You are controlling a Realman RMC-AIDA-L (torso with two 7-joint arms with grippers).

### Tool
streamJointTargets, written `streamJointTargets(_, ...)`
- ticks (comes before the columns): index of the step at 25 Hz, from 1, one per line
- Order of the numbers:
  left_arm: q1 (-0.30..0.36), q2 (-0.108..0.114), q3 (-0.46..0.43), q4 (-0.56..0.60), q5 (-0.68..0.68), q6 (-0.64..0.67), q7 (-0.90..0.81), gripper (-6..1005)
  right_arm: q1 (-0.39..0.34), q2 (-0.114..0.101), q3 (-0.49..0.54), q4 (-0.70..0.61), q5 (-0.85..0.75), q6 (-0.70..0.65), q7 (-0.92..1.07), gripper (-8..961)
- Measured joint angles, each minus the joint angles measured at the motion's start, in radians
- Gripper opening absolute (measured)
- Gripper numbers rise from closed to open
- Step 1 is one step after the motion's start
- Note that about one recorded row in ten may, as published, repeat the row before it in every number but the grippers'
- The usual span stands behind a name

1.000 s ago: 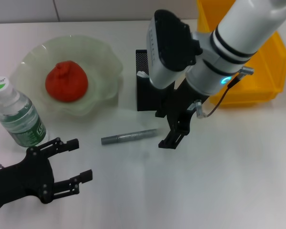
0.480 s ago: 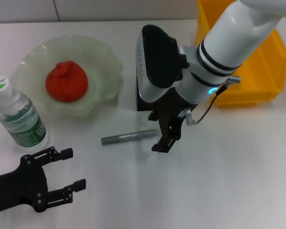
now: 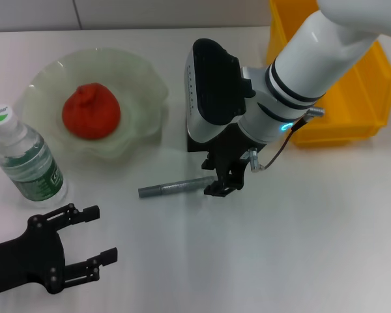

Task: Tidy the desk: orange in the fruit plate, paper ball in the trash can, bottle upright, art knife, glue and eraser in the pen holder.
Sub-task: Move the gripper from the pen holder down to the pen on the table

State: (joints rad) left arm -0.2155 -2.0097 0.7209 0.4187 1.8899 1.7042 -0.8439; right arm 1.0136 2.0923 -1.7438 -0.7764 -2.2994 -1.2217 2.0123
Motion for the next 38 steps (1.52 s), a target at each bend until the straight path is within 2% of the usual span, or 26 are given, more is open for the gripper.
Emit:
streamJointTargets(5, 0.001, -0.002, 0.000, 0.002, 0.000, 0.004, -0.004, 772, -0.003, 0.000, -0.031, 0.002, 0.011, 0.021, 0.000, 467)
streamJointTargets(21, -0.002, -0.003, 0.000, 0.002, -0.005, 0.015, -0.004, 744, 0.001, 0.000, -0.051, 0.023, 0.011, 0.050, -0.003, 367)
streamJointTargets(24, -0.002, -0.004, 0.000, 0.002, -0.005, 0.015, -0.001, 720, 0.001, 0.000, -0.052, 0.023, 0.011, 0.050, -0.006, 303)
streamJointTargets(28, -0.002, -0.006, 0.000, 0.002, -0.006, 0.014, 0.000, 642, 0.002, 0.000, -0.060, 0.025, 0.011, 0.050, -0.006, 303)
streamJointTargets(38, -0.004, -0.008, 0.000, 0.002, -0.005, 0.015, 0.002, 642, 0.002, 0.000, -0.070, 0.028, 0.011, 0.050, -0.007, 298)
